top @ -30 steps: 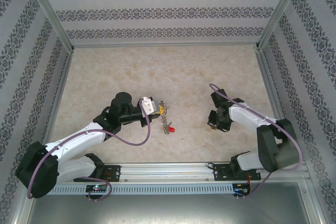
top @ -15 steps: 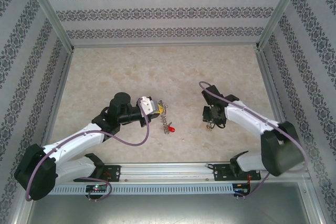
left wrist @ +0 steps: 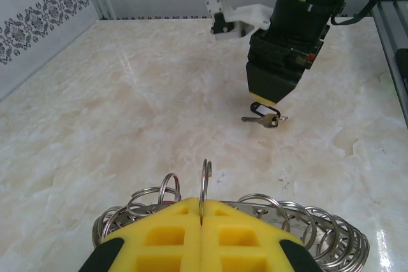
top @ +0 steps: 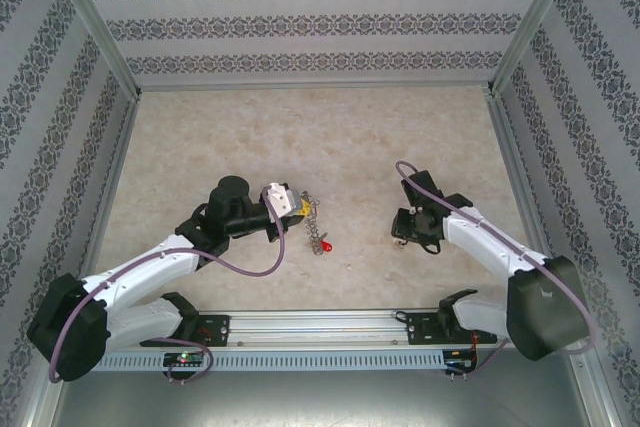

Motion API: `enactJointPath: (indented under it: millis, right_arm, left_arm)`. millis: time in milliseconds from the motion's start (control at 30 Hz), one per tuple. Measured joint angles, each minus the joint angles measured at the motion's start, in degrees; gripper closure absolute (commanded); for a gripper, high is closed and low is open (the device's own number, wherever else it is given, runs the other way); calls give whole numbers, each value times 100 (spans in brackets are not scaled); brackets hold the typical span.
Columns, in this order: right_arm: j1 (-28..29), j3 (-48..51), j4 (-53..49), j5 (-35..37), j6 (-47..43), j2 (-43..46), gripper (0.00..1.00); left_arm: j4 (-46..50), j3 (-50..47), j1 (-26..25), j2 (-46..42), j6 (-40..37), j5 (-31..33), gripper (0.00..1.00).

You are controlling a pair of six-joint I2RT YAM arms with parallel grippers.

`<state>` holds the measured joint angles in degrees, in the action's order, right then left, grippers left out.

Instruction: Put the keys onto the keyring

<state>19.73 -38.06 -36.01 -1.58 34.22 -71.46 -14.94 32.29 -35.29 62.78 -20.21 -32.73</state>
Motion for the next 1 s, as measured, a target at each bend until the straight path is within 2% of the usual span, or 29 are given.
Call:
enactJointPath:
  millis: [100, 267, 533, 800, 1000]
  right_arm:
    - [120, -85, -61, -15, -44, -326, 59]
    - [219, -286, -111, 90, -131, -737, 68]
    - [417, -479, -195, 247, -164, -1106, 65]
    - [492, -553, -282, 452, -166, -1399, 67]
    - [675, -658, -271, 503, -166, -1510, 76]
  left_arm:
    - [2, 17, 0, 17, 83, 0, 100]
    - [7, 17, -2, -28, 166, 7, 100]
    - [7, 17, -2, -232, 236, 105, 100]
    - [15, 17, -2, -232, 251, 153, 100]
    - [15, 17, -2, -232, 251, 173, 100]
